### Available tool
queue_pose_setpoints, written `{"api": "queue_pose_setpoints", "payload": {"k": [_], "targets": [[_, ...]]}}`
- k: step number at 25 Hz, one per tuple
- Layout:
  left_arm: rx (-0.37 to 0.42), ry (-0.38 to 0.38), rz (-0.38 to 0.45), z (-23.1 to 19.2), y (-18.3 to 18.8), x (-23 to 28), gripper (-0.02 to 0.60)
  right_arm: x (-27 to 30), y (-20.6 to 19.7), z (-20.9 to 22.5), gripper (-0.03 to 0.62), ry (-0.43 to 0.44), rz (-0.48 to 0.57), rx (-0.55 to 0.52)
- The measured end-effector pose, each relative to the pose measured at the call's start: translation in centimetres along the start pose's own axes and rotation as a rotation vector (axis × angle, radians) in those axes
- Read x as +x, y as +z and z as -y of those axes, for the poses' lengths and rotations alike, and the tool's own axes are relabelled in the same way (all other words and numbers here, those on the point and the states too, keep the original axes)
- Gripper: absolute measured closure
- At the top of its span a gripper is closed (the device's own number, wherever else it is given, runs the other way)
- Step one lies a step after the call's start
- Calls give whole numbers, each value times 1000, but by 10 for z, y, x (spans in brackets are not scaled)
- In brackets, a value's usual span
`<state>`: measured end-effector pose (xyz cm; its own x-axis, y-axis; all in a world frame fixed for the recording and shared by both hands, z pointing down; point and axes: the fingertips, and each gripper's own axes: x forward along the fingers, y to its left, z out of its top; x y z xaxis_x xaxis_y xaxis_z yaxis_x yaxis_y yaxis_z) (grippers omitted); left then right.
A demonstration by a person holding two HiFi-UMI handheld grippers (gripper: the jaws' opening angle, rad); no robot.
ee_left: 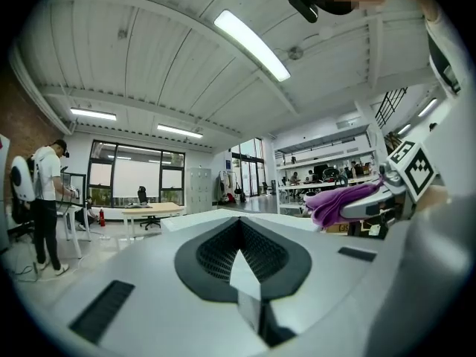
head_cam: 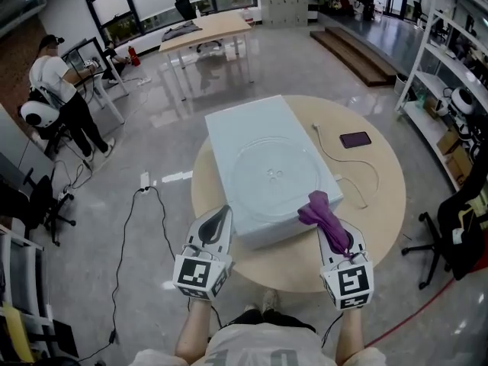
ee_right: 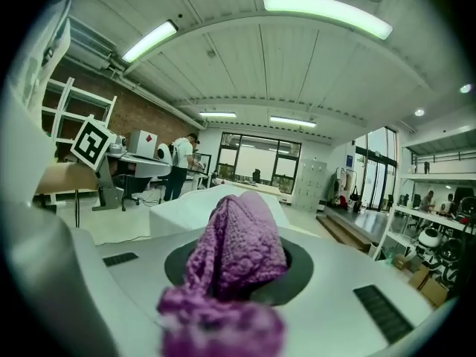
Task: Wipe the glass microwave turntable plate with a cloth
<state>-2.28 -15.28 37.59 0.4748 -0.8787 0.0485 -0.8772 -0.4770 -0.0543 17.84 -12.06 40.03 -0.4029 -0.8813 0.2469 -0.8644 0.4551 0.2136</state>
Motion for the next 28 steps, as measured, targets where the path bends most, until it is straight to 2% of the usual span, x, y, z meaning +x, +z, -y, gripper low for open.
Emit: {"api": "queue_pose_setpoints", "payload": {"k": [4, 8, 19, 22, 28], "targets": [[-15, 6, 0, 5, -13, -26, 586, -22, -13, -22, 546, 30, 17, -74], [-21, -5, 15, 23, -17, -69, 586, -55, -10, -50, 546, 31, 45, -9], [-27, 13, 70, 61, -4, -278, 586, -209, 13, -203, 546, 44, 119, 8], [-18, 20, 90, 74, 1, -318, 586, -248, 5, -221, 546, 21, 102, 21], [-42, 54, 106, 100, 6, -372, 586, -315, -2, -228, 546, -24, 99, 39]]}}
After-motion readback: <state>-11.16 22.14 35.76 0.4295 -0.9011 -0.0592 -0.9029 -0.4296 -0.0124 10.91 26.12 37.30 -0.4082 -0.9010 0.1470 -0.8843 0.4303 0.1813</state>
